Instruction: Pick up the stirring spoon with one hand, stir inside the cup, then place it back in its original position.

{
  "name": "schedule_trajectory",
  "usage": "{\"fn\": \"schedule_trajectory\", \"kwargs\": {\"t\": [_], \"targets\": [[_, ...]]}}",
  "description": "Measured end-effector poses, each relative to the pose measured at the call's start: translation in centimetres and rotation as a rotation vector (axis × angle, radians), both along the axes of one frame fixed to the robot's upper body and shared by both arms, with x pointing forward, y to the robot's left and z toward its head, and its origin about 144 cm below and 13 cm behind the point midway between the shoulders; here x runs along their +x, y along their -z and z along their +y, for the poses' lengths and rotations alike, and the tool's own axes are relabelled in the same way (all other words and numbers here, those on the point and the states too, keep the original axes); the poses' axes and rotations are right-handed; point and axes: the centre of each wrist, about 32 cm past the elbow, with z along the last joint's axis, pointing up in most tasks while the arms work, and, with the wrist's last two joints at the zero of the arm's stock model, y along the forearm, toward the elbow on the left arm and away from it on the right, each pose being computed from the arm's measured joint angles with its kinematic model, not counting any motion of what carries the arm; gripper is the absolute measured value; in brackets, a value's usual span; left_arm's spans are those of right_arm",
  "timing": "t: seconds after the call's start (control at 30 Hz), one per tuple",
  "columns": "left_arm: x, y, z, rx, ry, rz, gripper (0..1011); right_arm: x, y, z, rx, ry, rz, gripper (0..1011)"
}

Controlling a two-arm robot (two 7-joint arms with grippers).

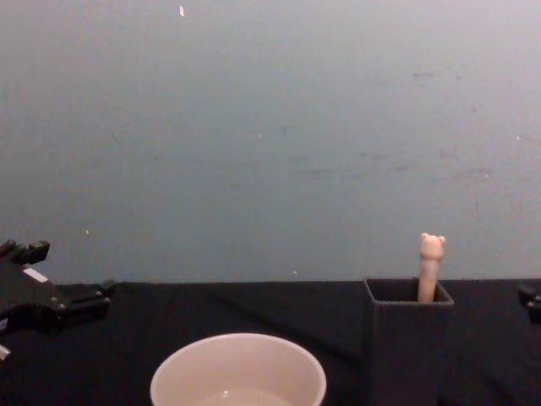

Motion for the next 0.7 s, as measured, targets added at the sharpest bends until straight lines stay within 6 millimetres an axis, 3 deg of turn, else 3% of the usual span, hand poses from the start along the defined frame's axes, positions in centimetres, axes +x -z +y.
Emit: {"fn": "schedule_trajectory", "kwargs": {"t": [0.7], "targets": [[0.0,0.0,0.0,0.0,0.0,0.0,1002,0.0,0.0,0.0,0.0,0.0,0.0,1002]]}}
